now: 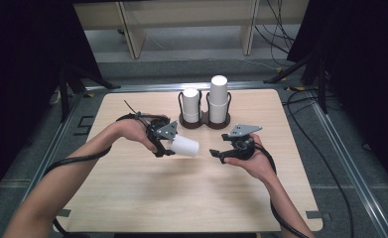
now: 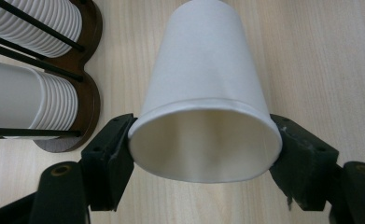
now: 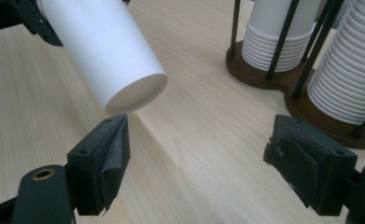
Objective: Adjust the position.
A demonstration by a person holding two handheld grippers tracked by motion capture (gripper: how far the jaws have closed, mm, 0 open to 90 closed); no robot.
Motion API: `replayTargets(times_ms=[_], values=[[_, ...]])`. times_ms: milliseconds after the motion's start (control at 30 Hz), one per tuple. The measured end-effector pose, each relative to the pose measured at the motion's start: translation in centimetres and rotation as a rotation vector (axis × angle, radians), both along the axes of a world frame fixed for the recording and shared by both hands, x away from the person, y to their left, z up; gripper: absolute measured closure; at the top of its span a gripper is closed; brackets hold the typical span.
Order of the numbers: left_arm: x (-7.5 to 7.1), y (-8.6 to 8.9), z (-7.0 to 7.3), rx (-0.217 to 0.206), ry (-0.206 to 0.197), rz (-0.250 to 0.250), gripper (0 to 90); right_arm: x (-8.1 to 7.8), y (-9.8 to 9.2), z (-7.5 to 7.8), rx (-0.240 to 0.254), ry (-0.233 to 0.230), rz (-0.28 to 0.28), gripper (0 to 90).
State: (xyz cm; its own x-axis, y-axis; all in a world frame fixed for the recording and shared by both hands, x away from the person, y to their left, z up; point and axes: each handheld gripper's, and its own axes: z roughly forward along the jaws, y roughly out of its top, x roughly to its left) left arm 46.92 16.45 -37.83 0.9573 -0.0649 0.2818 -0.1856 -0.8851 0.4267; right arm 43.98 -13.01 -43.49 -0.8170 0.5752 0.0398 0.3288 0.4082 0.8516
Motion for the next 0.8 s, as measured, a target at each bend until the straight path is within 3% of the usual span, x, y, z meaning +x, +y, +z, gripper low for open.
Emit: replayTargets(times_ms=[167, 300, 333, 467, 500, 600, 800], values=[[-0.1, -0.1, 0.0, 0.023, 0.003, -0.004, 27.5, 0.0, 0.6, 0.2, -0.022, -0.013, 0.028, 21.1], [-0.2, -0.2, 0.2, 0.039, 0.007, -0.008, 27.5, -0.2, 1.2, 0.4, -0.030, 0.007, 0.035, 21.3], [-0.1, -0.2, 0.3, 0.043, 0.008, -0.009, 27.5, 0.0, 1.3, 0.5, -0.045, -0.024, 0.061, 21.3], [-0.2, -0.4, 0.3, 0.060, 0.008, -0.014, 27.6, 0.0, 1.8, 0.8, -0.057, -0.034, 0.076, 21.3], [-0.3, -0.5, 0.3, 0.050, 0.016, -0.007, 27.6, -0.1, 2.0, 0.8, -0.053, -0.013, 0.072, 21.4], [-0.2, -0.7, 0.4, 0.073, 0.006, -0.019, 27.7, 0.1, 2.5, 1.0, -0.072, -0.052, 0.110, 21.8], [-0.4, -1.1, 0.4, 0.083, 0.012, -0.016, 27.7, -0.1, 3.7, 1.6, -0.105, -0.063, 0.143, 22.2]])
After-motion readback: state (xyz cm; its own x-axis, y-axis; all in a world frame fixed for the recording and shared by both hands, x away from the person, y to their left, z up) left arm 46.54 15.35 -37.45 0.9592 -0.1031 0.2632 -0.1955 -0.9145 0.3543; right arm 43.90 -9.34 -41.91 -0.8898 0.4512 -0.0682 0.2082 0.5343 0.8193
